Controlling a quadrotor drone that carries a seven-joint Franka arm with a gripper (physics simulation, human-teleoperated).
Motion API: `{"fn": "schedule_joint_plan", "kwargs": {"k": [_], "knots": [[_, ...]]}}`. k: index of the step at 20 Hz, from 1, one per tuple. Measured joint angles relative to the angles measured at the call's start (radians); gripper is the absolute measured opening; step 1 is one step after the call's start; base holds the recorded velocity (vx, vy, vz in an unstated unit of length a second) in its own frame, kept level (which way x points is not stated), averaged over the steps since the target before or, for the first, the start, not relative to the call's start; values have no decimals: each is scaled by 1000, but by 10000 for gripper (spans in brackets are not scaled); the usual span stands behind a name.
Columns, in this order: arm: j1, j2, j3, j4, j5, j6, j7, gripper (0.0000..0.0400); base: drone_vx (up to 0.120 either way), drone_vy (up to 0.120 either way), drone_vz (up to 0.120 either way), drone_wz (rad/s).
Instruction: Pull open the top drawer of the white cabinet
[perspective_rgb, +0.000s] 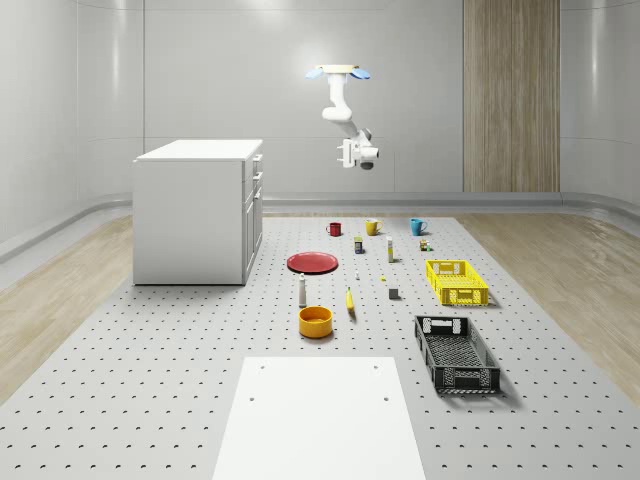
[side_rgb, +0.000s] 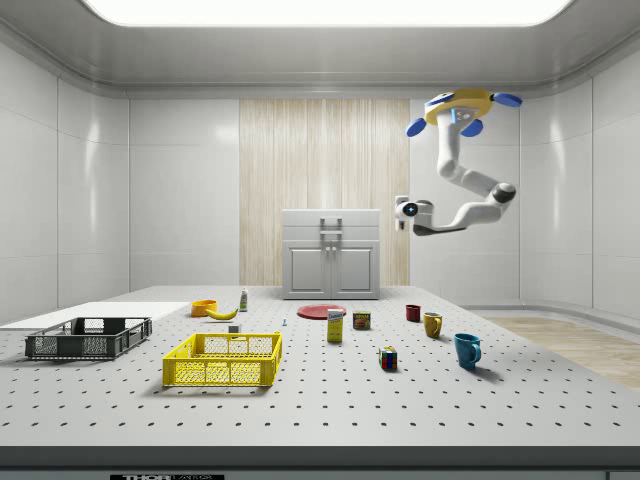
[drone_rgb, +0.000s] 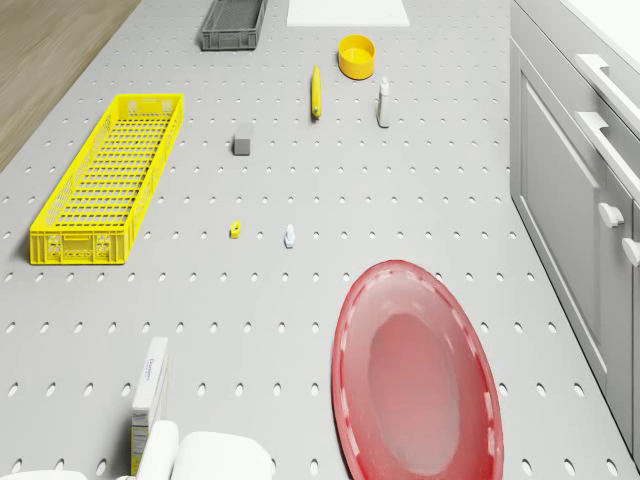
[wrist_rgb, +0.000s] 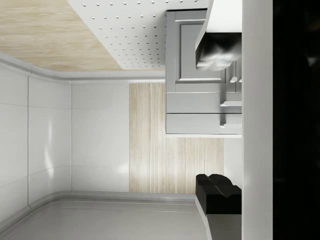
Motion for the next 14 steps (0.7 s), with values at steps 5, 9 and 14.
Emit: {"fn": "schedule_joint_plan", "kwargs": {"k": [5, 9, 14], "knots": [[16, -17, -6, -2, -13, 15, 11, 305, 120, 0, 0, 0], [28, -30, -10, -4, -23, 27, 19, 305, 120, 0, 0, 0], [43, -46, -14, -6, -35, 40, 29, 305, 120, 0, 0, 0]]}}
